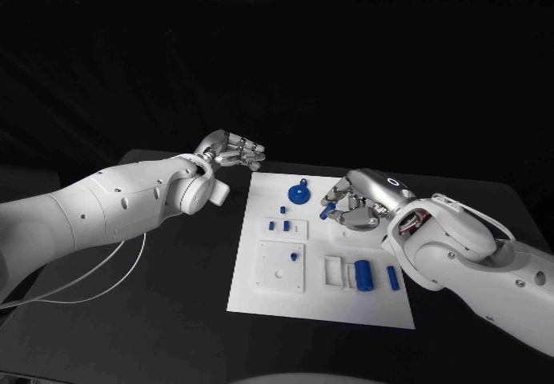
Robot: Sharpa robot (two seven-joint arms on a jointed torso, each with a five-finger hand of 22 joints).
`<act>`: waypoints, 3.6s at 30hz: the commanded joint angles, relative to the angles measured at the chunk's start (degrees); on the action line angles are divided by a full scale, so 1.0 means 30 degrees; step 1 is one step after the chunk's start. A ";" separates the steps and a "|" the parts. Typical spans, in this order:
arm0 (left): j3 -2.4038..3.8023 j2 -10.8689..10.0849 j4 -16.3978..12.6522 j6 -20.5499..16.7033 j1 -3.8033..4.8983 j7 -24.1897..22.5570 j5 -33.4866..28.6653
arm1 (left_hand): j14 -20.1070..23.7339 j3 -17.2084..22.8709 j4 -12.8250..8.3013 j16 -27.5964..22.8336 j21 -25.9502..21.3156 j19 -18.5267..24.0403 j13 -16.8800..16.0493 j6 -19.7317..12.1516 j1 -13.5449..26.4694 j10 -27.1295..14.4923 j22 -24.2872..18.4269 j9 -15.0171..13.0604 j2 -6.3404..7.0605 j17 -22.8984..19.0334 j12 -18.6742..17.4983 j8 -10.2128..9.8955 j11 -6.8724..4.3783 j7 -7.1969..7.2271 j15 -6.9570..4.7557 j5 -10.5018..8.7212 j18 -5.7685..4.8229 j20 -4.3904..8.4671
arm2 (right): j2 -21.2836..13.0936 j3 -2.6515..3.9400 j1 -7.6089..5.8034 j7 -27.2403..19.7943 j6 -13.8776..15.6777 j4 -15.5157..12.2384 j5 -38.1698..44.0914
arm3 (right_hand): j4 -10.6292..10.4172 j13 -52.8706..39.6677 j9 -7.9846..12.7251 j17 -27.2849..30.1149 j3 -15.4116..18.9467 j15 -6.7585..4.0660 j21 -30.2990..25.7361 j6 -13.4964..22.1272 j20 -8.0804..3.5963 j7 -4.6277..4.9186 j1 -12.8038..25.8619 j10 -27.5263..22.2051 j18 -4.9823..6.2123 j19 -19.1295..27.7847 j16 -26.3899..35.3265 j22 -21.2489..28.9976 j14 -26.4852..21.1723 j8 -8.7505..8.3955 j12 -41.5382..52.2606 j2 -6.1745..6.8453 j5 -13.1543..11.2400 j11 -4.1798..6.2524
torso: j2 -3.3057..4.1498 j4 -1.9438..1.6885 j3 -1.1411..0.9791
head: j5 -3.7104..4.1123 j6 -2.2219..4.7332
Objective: Assemble the parts on the task board
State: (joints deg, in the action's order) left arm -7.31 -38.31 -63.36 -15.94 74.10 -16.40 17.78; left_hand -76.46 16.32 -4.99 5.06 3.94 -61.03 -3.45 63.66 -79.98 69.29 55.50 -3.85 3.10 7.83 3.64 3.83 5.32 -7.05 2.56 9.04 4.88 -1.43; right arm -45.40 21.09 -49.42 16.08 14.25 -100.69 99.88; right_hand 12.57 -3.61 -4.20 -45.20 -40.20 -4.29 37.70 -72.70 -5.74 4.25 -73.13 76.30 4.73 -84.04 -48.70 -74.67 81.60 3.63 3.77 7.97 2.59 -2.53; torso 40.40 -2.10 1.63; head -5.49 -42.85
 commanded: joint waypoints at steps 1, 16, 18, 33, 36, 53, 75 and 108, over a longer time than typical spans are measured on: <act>0.0016 0.0102 0.0009 0.0316 -0.0055 -0.0148 -0.0381 | -0.0040 -0.0010 0.0114 0.0083 -0.0017 -0.0111 0.0025 -0.0117 0.0151 -0.0157 -0.0016 0.0012 -0.0006 0.0021 -0.0071 -0.0076 0.0010 -0.0030 0.0021 0.0029 -0.0287 -0.0010 | 0.0533 -0.0215 0.0032 -0.0447 -0.0108 -0.0164 0.0303 | 0.0050 -0.0340 -0.0017 -0.0017 -0.0072 -0.0086 0.0059 -0.0105 -0.0069 -0.0033 0.0079 0.1894 0.0390 -0.0926 0.0132 -0.0028 0.0055 0.0016 0.0136 -0.0077 0.0092 0.0764 | 0.0011 0.0005 0.0018 | -0.0111 0.0057; 0.0016 0.0397 0.0118 0.0551 -0.0118 -0.0008 -0.0403 | -0.0034 -0.0015 0.0130 0.0078 -0.0019 -0.0108 0.0024 -0.0123 0.0173 -0.0161 -0.0055 0.0012 -0.0022 0.0020 -0.0069 -0.0077 0.0012 -0.0029 0.0028 0.0014 -0.0290 -0.0014 | 0.2691 -0.2130 0.0202 -0.1032 -0.0149 -0.0124 0.1779 | 0.0171 -0.0386 -0.0031 -0.0043 -0.0065 -0.0076 -0.0028 -0.0117 -0.0053 -0.0040 0.0119 0.1882 0.0418 -0.0933 0.0189 -0.0041 0.0066 0.0017 0.0139 -0.0130 0.0105 0.0762 | 0.0059 -0.0067 0.0026 | -0.0717 -0.0169; 0.0016 0.0429 0.0153 0.0573 -0.0118 0.0002 -0.0404 | -0.0034 -0.0015 0.0130 0.0078 -0.0019 -0.0108 0.0024 -0.0123 0.0173 -0.0161 -0.0055 0.0012 -0.0022 0.0020 -0.0069 -0.0077 0.0012 -0.0029 0.0028 0.0014 -0.0290 -0.0014 | 0.2790 -0.2417 0.0228 -0.1079 -0.0167 -0.0069 0.1882 | 0.0171 -0.0386 -0.0031 -0.0043 -0.0065 -0.0076 -0.0028 -0.0117 -0.0053 -0.0040 0.0119 0.1882 0.0418 -0.0933 0.0189 -0.0041 0.0066 0.0017 0.0139 -0.0130 0.0105 0.0762 | 0.0045 -0.0055 0.0029 | -0.0838 -0.0231; 0.0015 0.0376 0.0112 0.0648 -0.0119 0.0009 -0.0399 | -0.0034 -0.0015 0.0130 0.0078 -0.0019 -0.0108 0.0024 -0.0123 0.0173 -0.0161 -0.0055 0.0012 -0.0022 0.0020 -0.0069 -0.0077 0.0012 -0.0029 0.0028 0.0014 -0.0290 -0.0014 | 0.2829 -0.3415 0.1295 -0.1251 -0.0323 0.0497 0.2553 | 0.0274 -0.0424 -0.0042 -0.0080 -0.0048 -0.0065 -0.0002 -0.0152 -0.0036 -0.0048 0.0176 0.1902 0.0430 -0.0938 0.0223 -0.0086 0.0078 0.0019 0.0148 -0.0166 0.0107 0.0768 | 0.0045 0.0014 -0.0017 | -0.1089 -0.0403; 0.0015 0.0356 0.0105 0.0652 -0.0119 0.0012 -0.0394 | -0.0025 -0.0031 0.0147 0.0073 -0.0011 -0.0114 0.0024 -0.0104 0.0145 -0.0157 -0.0178 0.0009 -0.0056 0.0018 -0.0068 -0.0072 0.0009 -0.0023 0.0029 0.0017 -0.0289 -0.0018 | 0.2775 -0.3430 0.1441 -0.1267 -0.0311 0.0536 0.2567 | 0.0274 -0.0424 -0.0042 -0.0080 -0.0048 -0.0065 -0.0002 -0.0152 -0.0036 -0.0048 0.0176 0.1902 0.0430 -0.0938 0.0223 -0.0086 0.0078 0.0019 0.0148 -0.0166 0.0107 0.0768 | 0.0049 0.0003 -0.0017 | -0.1122 -0.0436; 0.0015 0.0261 0.0103 0.0651 -0.0119 0.0014 -0.0376 | -0.0025 -0.0031 0.0147 0.0073 -0.0011 -0.0114 0.0024 -0.0104 0.0145 -0.0157 -0.0178 0.0009 -0.0056 0.0018 -0.0068 -0.0072 0.0009 -0.0023 0.0029 0.0017 -0.0289 -0.0018 | 0.2777 -0.3447 0.1732 -0.0964 0.0225 0.0824 0.3356 | 0.0338 -0.0432 -0.0043 -0.0120 -0.0084 -0.0073 0.0006 -0.0191 -0.0044 -0.0062 0.0204 0.1938 0.0432 -0.0940 0.0252 -0.0129 0.0089 0.0020 0.0141 -0.0173 0.0097 0.0777 | 0.0051 -0.0009 -0.0004 | -0.1158 -0.0562; 0.0015 0.0204 0.0111 0.0701 -0.0121 0.0047 -0.0366 | -0.0025 -0.0031 0.0147 0.0073 -0.0011 -0.0114 0.0024 -0.0104 0.0145 -0.0157 -0.0178 0.0009 -0.0056 0.0018 -0.0068 -0.0072 0.0009 -0.0023 0.0029 0.0017 -0.0289 -0.0018 | 0.2746 -0.3441 0.1771 -0.0767 0.0296 0.0740 0.3714 | 0.0338 -0.0406 -0.0035 -0.0200 -0.0198 -0.0091 0.0105 -0.0268 -0.0064 -0.0084 0.0239 0.2022 0.0418 -0.0946 0.0267 -0.0223 0.0119 0.0018 0.0124 -0.0103 0.0092 0.0797 | 0.0037 -0.0016 0.0012 | -0.1162 -0.0683; 0.0013 0.0271 0.0076 0.0875 -0.0119 0.0208 -0.0323 | 0.0010 -0.0086 0.0181 0.0055 -0.0013 -0.0102 0.0025 -0.0071 0.0149 -0.0197 -0.0316 0.0009 -0.0062 0.0008 -0.0070 -0.0076 0.0021 -0.0005 0.0046 -0.0001 -0.0300 -0.0030 | 0.3337 -0.3435 0.1674 0.0851 -0.2744 0.0476 0.5047 | 0.0357 -0.0392 -0.0035 -0.0297 -0.0186 -0.0081 -0.0093 -0.0266 -0.0053 -0.0081 0.0260 0.2033 0.0402 -0.0893 0.0310 -0.0257 0.0040 0.0015 0.0109 -0.0098 0.0099 0.0795 | 0.0034 -0.0022 0.0037 | -0.1155 -0.0777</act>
State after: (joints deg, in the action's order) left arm -7.32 -37.63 -62.96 -14.27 73.77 -15.70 17.02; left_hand -76.46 16.04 -4.72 5.06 3.94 -61.03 -3.45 63.66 -79.98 69.08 54.64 -3.85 3.10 7.80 3.64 3.83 5.53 -7.06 2.56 9.04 4.88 -1.43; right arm -35.48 11.03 -44.63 17.47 10.18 -99.33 113.66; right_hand 13.56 -3.62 -4.27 -46.02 -40.45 -4.36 37.70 -73.21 -5.60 4.03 -72.47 76.32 5.26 -84.13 -48.02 -74.92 81.85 3.42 3.72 8.08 2.67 -2.54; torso 40.49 -2.19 1.75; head -8.91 -45.09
